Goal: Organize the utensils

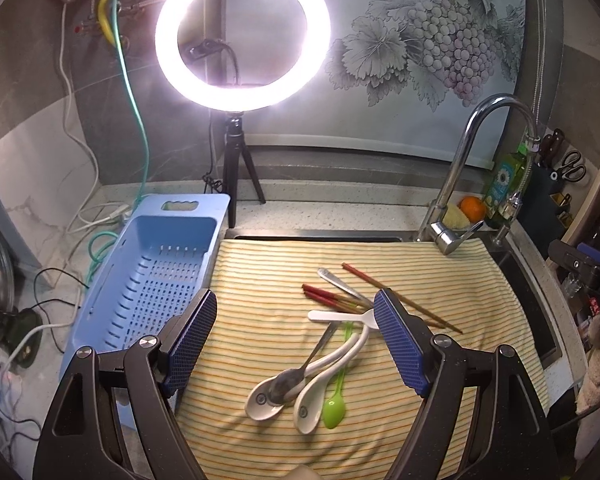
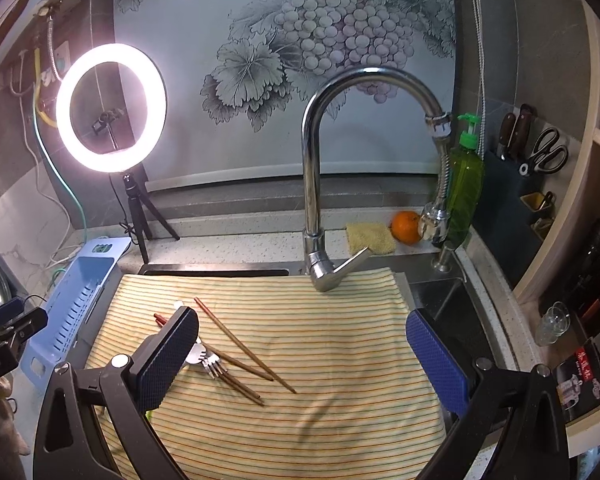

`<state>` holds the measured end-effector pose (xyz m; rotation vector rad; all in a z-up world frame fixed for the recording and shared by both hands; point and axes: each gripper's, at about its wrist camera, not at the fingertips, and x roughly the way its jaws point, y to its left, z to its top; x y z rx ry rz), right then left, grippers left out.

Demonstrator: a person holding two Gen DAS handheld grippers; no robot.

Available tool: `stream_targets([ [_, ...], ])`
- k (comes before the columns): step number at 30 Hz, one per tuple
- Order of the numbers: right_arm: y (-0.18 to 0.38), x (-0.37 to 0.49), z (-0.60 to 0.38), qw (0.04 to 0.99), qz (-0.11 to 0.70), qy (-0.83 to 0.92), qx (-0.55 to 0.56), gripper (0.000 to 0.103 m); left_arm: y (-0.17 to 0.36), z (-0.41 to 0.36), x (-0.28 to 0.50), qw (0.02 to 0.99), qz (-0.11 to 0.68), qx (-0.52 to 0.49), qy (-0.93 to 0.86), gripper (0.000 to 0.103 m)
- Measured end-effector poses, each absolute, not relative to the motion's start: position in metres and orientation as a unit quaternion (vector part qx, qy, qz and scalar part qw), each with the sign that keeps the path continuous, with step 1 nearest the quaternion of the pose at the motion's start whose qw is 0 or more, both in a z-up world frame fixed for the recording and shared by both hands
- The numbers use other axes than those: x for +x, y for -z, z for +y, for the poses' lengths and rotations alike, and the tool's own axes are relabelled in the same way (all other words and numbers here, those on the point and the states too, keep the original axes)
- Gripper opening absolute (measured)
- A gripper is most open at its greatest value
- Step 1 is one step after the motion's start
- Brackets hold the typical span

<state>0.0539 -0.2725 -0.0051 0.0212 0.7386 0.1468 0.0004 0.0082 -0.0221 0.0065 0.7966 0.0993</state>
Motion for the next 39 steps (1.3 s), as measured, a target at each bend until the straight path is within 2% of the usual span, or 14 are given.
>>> stream_targets([
  [3, 0.01, 0.056, -0.266, 0.928, 0.363, -0.085, 0.001, 0.102, 0.029, 0.016, -0.004, 0.924, 0.38, -0.009, -0.044, 0.081],
  [10, 0.021, 0.058, -0.247, 0.922, 0.364, -0.133, 0.011, 0.102, 0.048, 0.028, -0.014, 0.904, 0.425, -0.027, -0.033, 0.081],
  [16, 0.036, 0.062, -0.226, 0.913, 0.373, -0.167, 0.002, 0.102, 0.07, 0.03, -0.026, 0.901, 0.432, 0.002, -0.036, 0.081],
  [23, 0.067, 0.076, -0.195, 0.869, 0.438, -0.228, 0.022, 0.102, 0.095, 0.031, -0.032, 0.892, 0.451, 0.001, -0.035, 0.064],
  [25, 0.079, 0.082, -0.187, 0.853, 0.459, -0.246, 0.037, 0.097, 0.1, 0.029, -0.033, 0.891, 0.453, 0.001, -0.03, 0.059],
  [28, 0.097, 0.088, -0.177, 0.832, 0.486, -0.262, 0.051, 0.083, 0.11, 0.027, -0.033, 0.887, 0.462, -0.012, -0.013, 0.046],
  [30, 0.11, 0.092, -0.171, 0.817, 0.504, -0.272, 0.064, 0.068, 0.117, 0.026, -0.031, 0.883, 0.469, -0.013, -0.008, 0.034],
  [32, 0.125, 0.098, -0.166, 0.799, 0.527, -0.279, 0.083, 0.06, 0.123, 0.025, -0.029, 0.879, 0.476, -0.018, -0.003, 0.026],
  [36, 0.146, 0.108, -0.164, 0.771, 0.56, -0.28, 0.118, 0.045, 0.128, 0.018, -0.033, 0.876, 0.482, -0.018, 0.015, 0.025],
  [39, 0.155, 0.113, -0.161, 0.762, 0.57, -0.28, 0.128, 0.039, 0.129, 0.008, -0.036, 0.878, 0.478, 0.008, 0.031, 0.025],
])
